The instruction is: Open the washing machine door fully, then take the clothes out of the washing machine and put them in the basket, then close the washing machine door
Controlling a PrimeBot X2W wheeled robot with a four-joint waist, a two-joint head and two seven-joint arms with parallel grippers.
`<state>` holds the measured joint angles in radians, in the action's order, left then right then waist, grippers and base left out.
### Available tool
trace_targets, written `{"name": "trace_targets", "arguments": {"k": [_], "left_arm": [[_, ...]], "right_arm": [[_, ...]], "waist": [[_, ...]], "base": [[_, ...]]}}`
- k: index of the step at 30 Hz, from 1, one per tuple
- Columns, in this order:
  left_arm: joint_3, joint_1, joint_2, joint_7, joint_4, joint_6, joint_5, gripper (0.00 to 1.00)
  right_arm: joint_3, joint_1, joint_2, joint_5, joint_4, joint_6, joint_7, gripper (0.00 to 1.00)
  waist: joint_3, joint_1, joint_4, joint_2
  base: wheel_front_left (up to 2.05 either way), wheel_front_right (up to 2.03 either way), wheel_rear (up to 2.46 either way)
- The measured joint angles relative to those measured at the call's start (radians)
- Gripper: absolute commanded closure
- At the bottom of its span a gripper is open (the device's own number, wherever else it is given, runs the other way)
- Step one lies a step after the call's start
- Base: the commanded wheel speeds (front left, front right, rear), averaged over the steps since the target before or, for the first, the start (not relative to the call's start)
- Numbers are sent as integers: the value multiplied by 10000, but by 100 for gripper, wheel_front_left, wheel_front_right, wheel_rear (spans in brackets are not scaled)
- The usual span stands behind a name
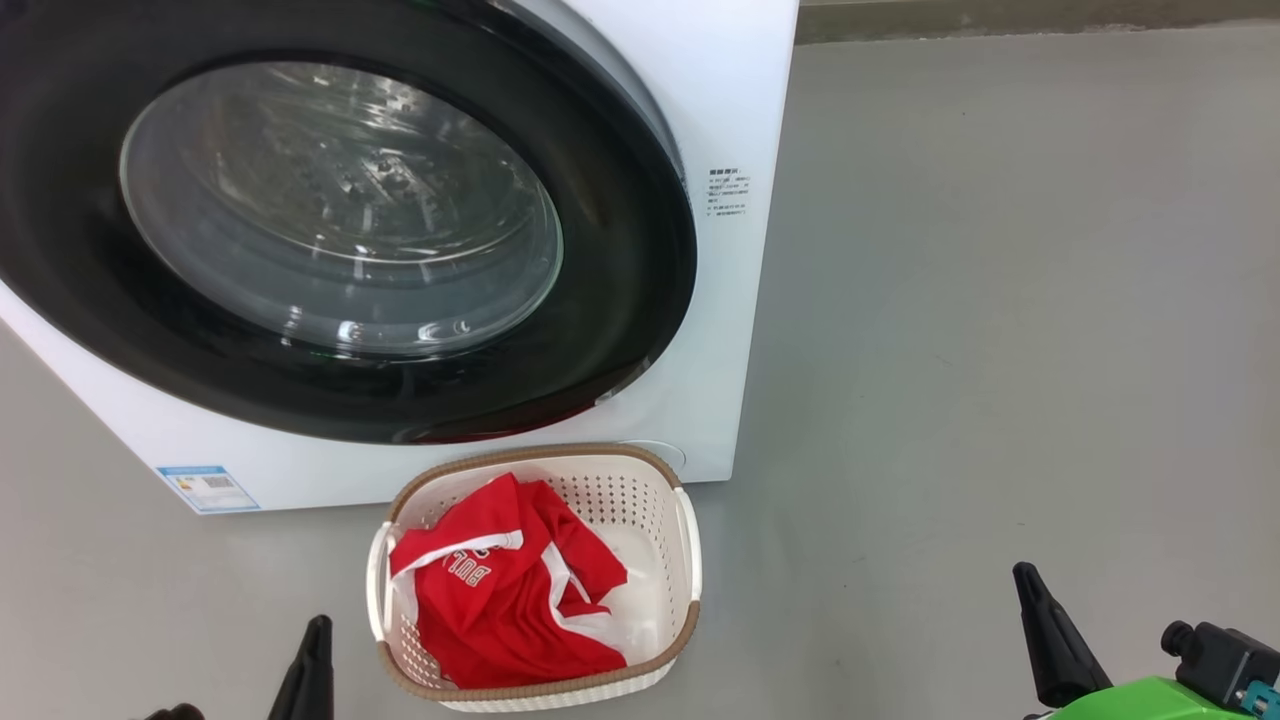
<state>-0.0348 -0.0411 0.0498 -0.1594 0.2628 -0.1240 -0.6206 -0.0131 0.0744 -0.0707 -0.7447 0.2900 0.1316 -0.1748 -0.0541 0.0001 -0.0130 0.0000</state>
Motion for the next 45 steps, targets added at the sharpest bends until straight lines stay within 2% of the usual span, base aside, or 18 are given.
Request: {"name": "trace_targets", "arguments": {"k": [45], "left_arm": [[-222, 481, -19, 1300, 23, 0, -4704, 100]], "right_arm": [[591, -605, 71, -4178, -65, 0, 1250, 100]], "waist": [[246, -1, 63, 0]], "base": [[0, 0, 0]]}}
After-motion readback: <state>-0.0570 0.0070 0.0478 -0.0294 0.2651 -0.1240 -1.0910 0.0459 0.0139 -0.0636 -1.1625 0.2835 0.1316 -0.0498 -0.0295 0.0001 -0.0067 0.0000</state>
